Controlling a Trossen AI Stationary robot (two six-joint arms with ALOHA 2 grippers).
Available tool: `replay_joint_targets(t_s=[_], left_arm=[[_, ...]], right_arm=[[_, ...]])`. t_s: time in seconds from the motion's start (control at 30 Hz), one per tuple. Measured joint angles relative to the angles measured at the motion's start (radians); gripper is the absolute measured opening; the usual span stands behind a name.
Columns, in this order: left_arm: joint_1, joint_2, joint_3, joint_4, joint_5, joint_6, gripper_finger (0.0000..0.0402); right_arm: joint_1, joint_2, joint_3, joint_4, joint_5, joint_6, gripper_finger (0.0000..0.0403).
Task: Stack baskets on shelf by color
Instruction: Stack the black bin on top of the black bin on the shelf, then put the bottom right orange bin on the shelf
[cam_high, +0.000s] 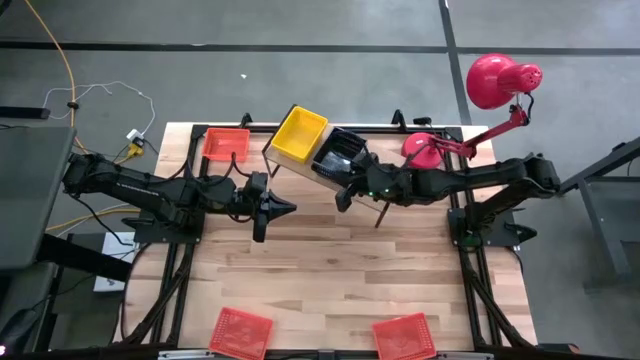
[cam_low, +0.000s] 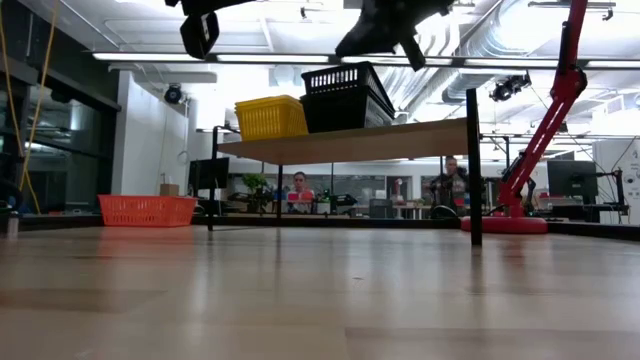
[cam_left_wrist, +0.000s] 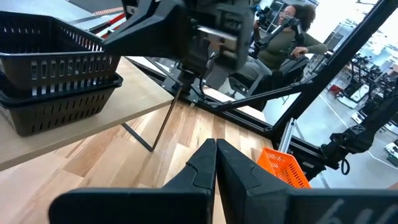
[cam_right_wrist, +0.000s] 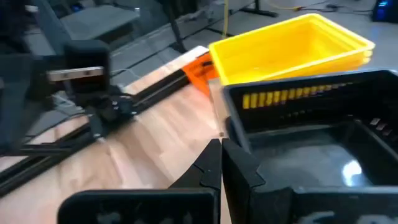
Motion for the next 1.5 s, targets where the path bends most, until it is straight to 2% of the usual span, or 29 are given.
replay_joint_targets(t_s=[0.2,0.57,0.7,0.87,1.0,1.13,1.33,1.5], left_arm=[[0.0,0.0,0.0,0.0,0.0,0.002,0.0],[0.0,0.0,0.0,0.001,-0.009,0.002,0.0],[0.009,-0.01,0.011,-0.01,0.015,0.011,0.0],[0.056,-0.1,0.073,-0.014,0.139,0.071,0.0],[0.077,-0.182,0.108,-0.04,0.144,0.152,0.0],[0.081,-0.257,0.109,-0.074,0.13,0.209,0.0],[0.081,-0.3,0.109,-0.153,0.064,0.212,0.0],[0.081,-0.292,0.108,-0.159,0.056,0.212,0.0]], right_arm=[[-0.001,0.015,-0.001,-0.017,0.095,0.032,0.0],[-0.001,0.044,-0.001,-0.082,0.064,0.057,0.0],[-0.001,0.018,-0.001,-0.073,0.061,0.018,0.0],[0.0,-0.092,-0.001,-0.047,-0.055,-0.094,0.0],[0.012,-0.182,0.0,-0.057,-0.194,-0.152,0.0],[0.04,-0.243,-0.001,-0.063,-0.286,-0.178,0.0],[0.087,-0.281,-0.001,-0.062,-0.305,-0.181,0.0],[0.101,-0.272,0.0,-0.062,-0.309,-0.179,0.0]])
